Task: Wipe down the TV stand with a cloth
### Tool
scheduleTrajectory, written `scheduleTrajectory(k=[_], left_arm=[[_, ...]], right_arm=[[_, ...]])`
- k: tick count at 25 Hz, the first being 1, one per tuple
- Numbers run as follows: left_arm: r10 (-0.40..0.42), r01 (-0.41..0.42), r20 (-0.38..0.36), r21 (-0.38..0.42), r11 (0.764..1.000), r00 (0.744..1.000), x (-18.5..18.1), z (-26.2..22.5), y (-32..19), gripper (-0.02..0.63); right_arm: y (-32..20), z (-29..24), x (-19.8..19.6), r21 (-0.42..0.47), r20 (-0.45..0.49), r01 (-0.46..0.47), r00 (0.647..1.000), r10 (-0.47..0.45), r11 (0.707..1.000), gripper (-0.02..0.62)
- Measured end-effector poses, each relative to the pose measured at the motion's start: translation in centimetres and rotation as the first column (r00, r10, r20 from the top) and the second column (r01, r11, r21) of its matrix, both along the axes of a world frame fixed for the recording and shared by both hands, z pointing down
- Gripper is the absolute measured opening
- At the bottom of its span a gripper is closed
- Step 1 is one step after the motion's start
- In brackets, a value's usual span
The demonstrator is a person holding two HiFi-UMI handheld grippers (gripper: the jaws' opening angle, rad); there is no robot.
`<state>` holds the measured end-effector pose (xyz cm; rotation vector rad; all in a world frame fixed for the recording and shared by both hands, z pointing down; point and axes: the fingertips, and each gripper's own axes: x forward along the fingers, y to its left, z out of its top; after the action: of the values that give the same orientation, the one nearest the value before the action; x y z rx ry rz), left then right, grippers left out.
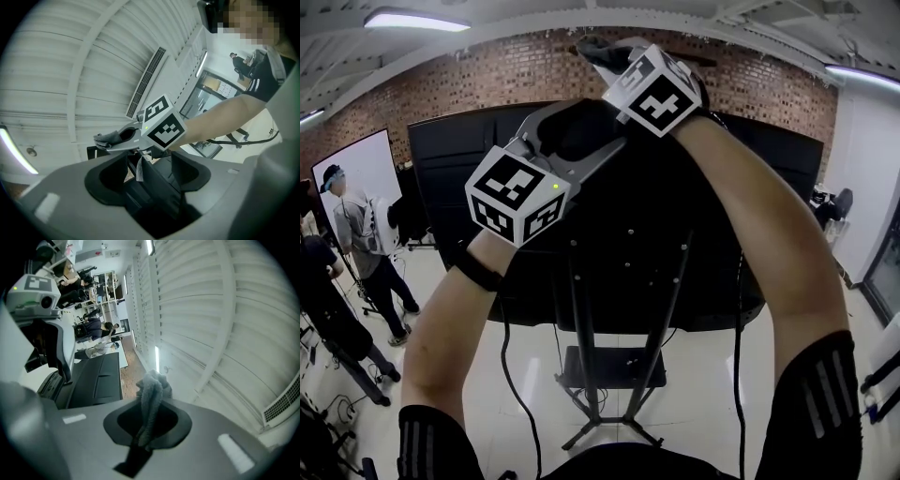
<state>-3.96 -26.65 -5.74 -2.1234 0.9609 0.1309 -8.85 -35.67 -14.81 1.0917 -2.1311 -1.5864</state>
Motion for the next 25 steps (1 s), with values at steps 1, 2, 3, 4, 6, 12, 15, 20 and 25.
scheduleTrajectory(k=[1, 2, 3, 4, 6, 12, 15, 20, 25], left_arm=[[0.003, -0.003, -0.005, -0.002, 1.000, 1.000, 0.1, 0.1, 0.0, 0.313], [0.007, -0.007, -0.009, -0.004, 1.000, 1.000, 0.1, 0.3, 0.0, 0.313], [0.010, -0.010, -0.010, -0.006, 1.000, 1.000, 0.1, 0.4, 0.0, 0.313], [0.014, -0.014, -0.009, -0.007, 1.000, 1.000, 0.2, 0.5, 0.1, 0.313], [0.023, -0.023, -0.004, -0.007, 1.000, 1.000, 0.4, 0.6, 0.1, 0.313], [0.060, -0.060, 0.000, -0.008, 0.998, 0.998, 1.8, 1.0, -0.2, 0.313], [0.067, -0.067, 0.008, -0.009, 0.998, 0.998, 2.3, 1.2, -0.2, 0.313], [0.081, -0.081, 0.009, -0.018, 0.997, 0.997, 2.7, 1.5, -0.4, 0.313], [0.085, -0.085, 0.002, -0.028, 0.996, 0.996, 2.6, 1.9, -0.8, 0.313]], right_arm=[[-0.1, 0.1, 0.4, 0.005, -0.004, -0.017, 1.000, 0.017, 1.000, 0.021], [-0.2, 0.2, 0.9, 0.005, -0.005, -0.038, 0.999, 0.038, 0.999, 0.021], [-0.5, 0.2, 1.5, 0.004, -0.001, -0.058, 0.998, 0.058, 0.998, 0.021], [-0.6, 0.1, 2.2, 0.001, 0.007, -0.071, 0.997, 0.071, 0.998, 0.021], [-0.5, -0.1, 3.3, -0.004, 0.020, -0.076, 0.997, 0.076, 0.997, 0.021], [-1.0, 0.0, 6.3, 0.006, 0.016, -0.138, 0.990, 0.138, 0.990, 0.021], [-1.1, -0.2, 7.9, 0.018, 0.021, -0.167, 0.986, 0.167, 0.986, 0.021], [-1.7, -0.3, 10.9, 0.010, 0.046, -0.242, 0.969, 0.242, 0.970, 0.021], [-1.8, 0.0, 12.5, 0.021, 0.046, -0.275, 0.961, 0.273, 0.961, 0.021]])
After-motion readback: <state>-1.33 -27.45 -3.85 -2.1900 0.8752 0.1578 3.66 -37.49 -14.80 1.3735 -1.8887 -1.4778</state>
